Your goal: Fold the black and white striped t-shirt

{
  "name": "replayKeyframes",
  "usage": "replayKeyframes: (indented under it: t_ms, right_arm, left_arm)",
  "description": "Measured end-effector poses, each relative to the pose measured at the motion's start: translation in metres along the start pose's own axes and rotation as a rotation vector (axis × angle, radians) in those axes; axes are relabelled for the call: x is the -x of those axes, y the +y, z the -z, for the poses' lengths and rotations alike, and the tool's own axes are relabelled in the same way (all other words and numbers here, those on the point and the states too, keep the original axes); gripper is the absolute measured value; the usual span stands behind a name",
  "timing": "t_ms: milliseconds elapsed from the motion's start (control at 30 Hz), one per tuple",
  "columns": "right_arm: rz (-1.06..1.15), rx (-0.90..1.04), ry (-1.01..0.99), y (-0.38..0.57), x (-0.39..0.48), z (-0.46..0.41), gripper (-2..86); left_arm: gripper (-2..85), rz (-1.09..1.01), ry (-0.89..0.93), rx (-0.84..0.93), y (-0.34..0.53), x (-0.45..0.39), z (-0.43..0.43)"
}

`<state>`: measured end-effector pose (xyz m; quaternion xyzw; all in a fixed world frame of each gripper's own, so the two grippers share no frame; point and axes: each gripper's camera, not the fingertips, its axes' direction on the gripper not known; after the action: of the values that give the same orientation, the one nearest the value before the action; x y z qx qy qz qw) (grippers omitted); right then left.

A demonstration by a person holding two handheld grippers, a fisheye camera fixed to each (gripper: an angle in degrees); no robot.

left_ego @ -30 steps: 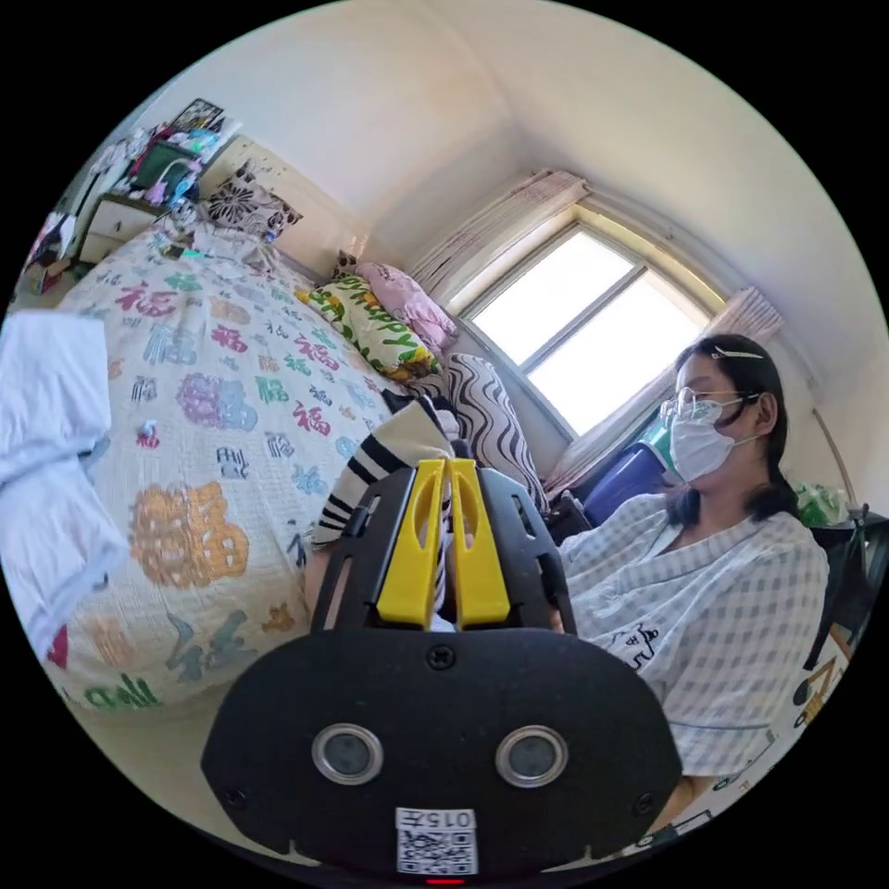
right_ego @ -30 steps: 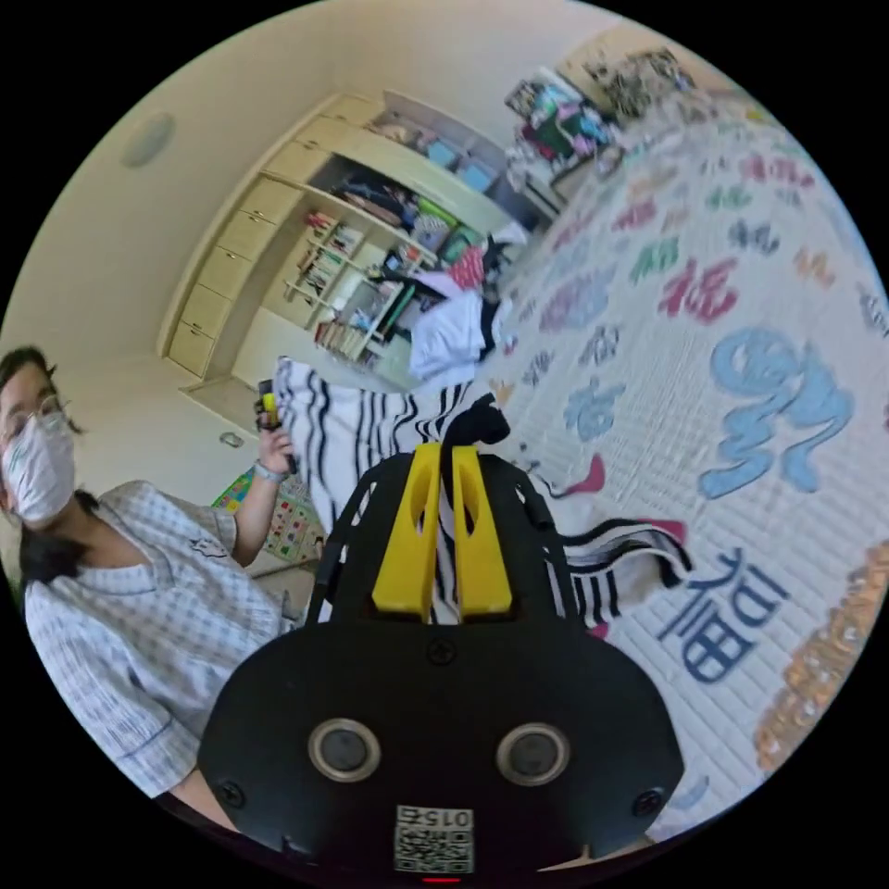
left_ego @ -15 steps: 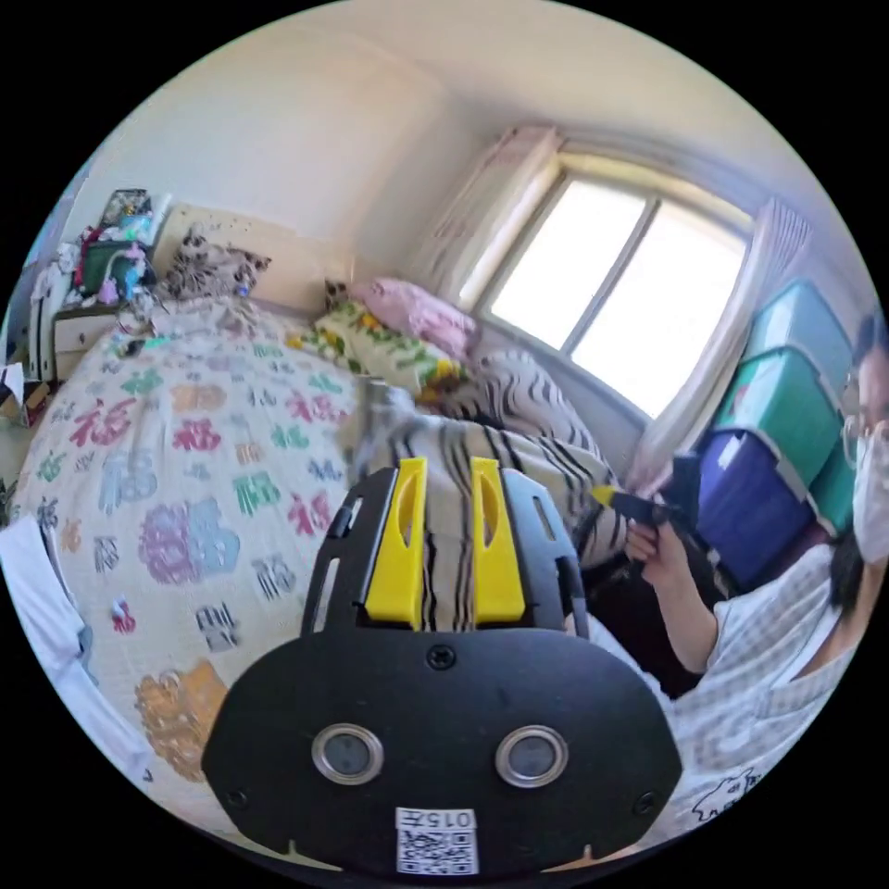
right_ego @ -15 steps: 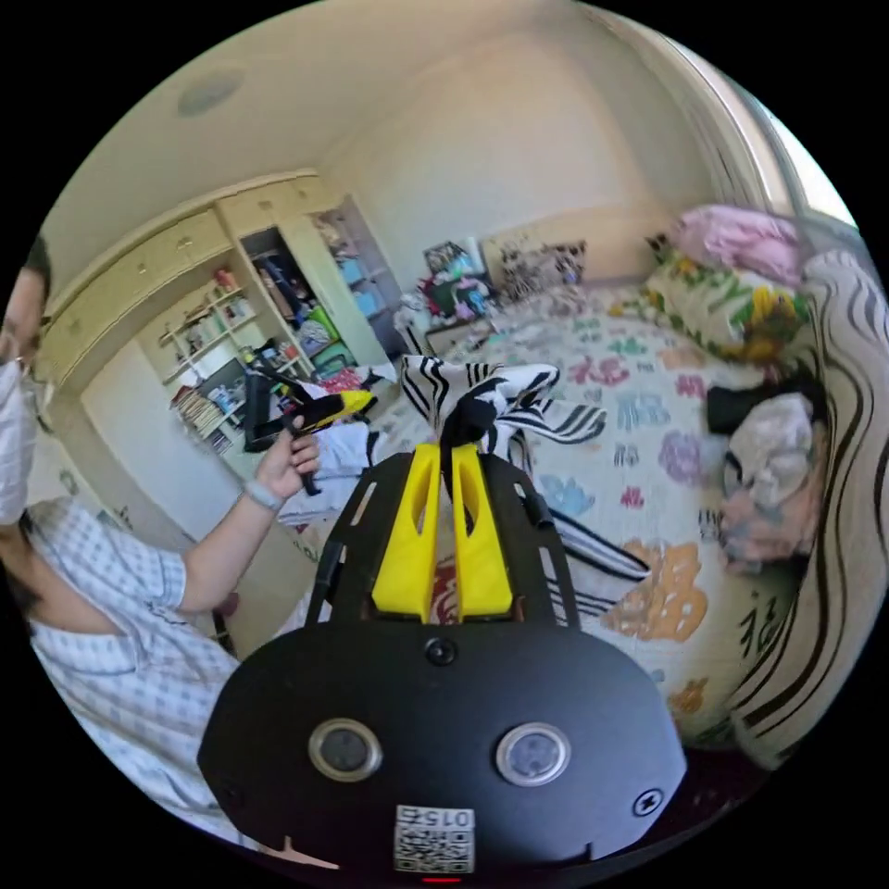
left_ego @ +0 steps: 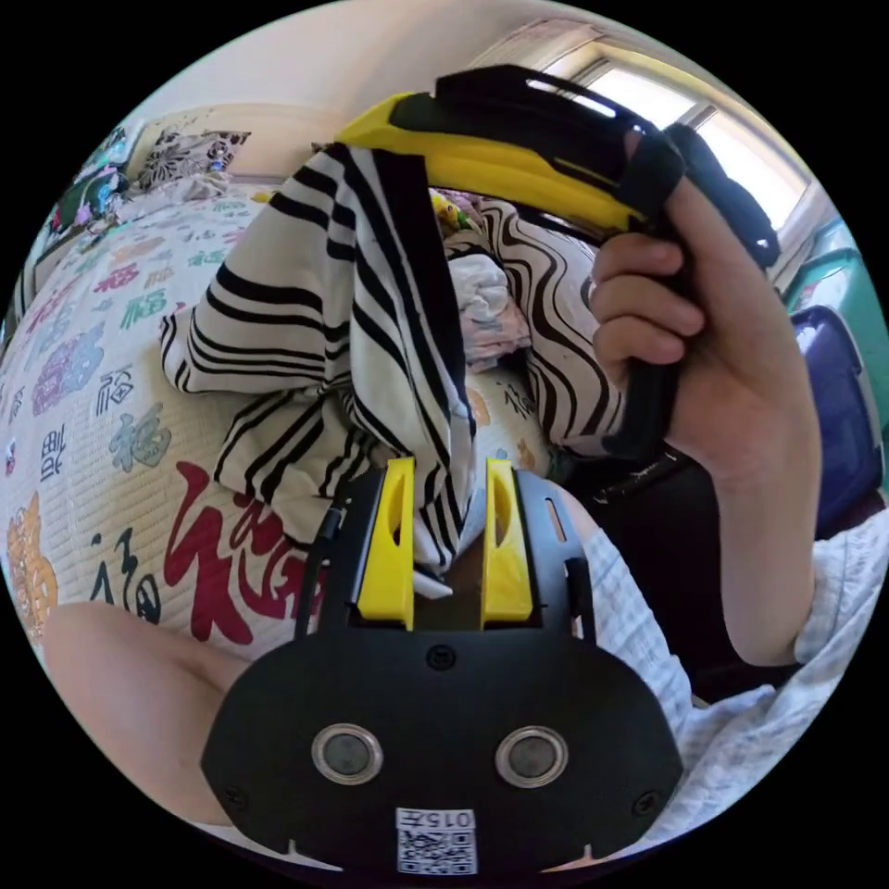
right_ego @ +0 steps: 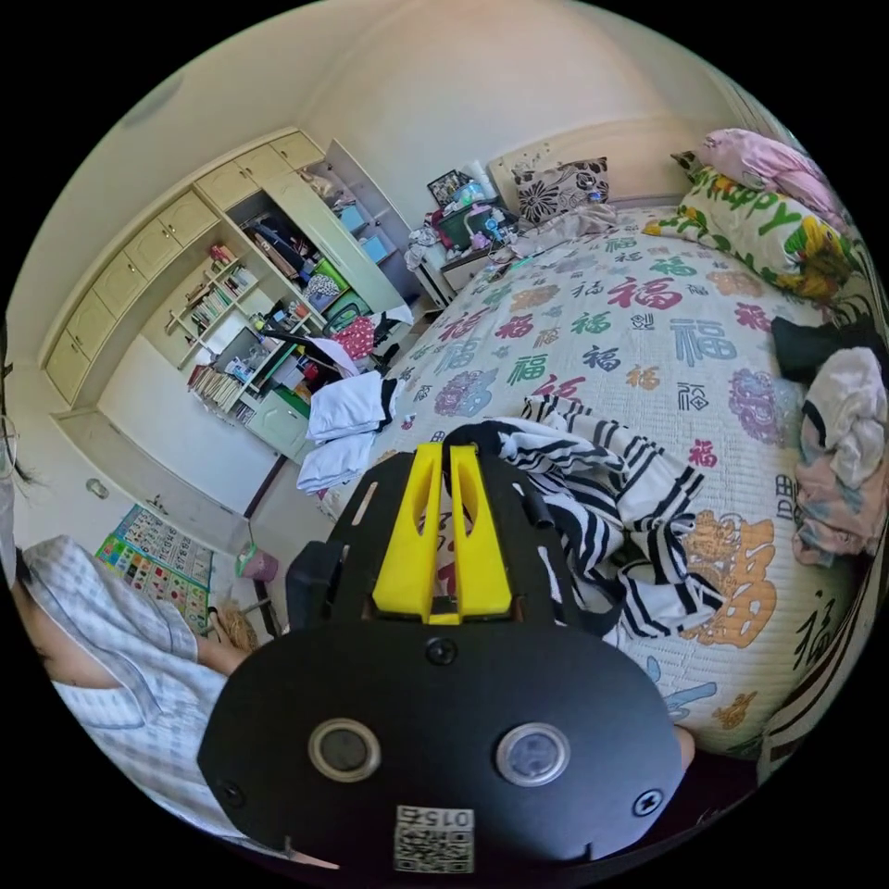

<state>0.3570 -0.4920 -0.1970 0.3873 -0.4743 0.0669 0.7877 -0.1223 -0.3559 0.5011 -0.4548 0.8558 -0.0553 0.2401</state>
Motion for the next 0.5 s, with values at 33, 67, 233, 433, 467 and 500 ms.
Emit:
replayKeyframes:
  t_ms: [33, 67, 233, 433, 467, 500]
  right_arm:
    - [0.007, 0.001, 0.006, -0.003, 0.003, 0.000, 0.2]
    - [0.021, -0.002, 0.022, -0.007, 0.010, 0.002, 0.2]
    - [0.014, -0.041, 0.040, -0.013, 0.022, 0.021, 0.2]
    - [0.072, -0.039, 0.070, -0.004, 0.031, 0.044, 0.2]
    - [0.069, 0.012, 0.043, -0.008, 0.027, 0.030, 0.1]
    - [0.062, 0.048, 0.030, -0.012, 0.022, 0.015, 0.0]
  left_arm:
    - [10.1, 0.000, -0.026, -0.025, -0.007, -0.005, -0.004]
    - [8.4, -0.003, -0.029, -0.028, -0.013, -0.008, -0.010]
    - [0.2, -0.042, -0.014, -0.110, -0.018, -0.009, 0.023]
    - [-0.3, -0.042, -0.029, -0.128, -0.029, 0.058, 0.134]
    - [0.0, -0.022, -0.019, -0.065, -0.039, 0.080, 0.134]
    - [0.1, -0.007, -0.023, -0.029, -0.045, 0.090, 0.131]
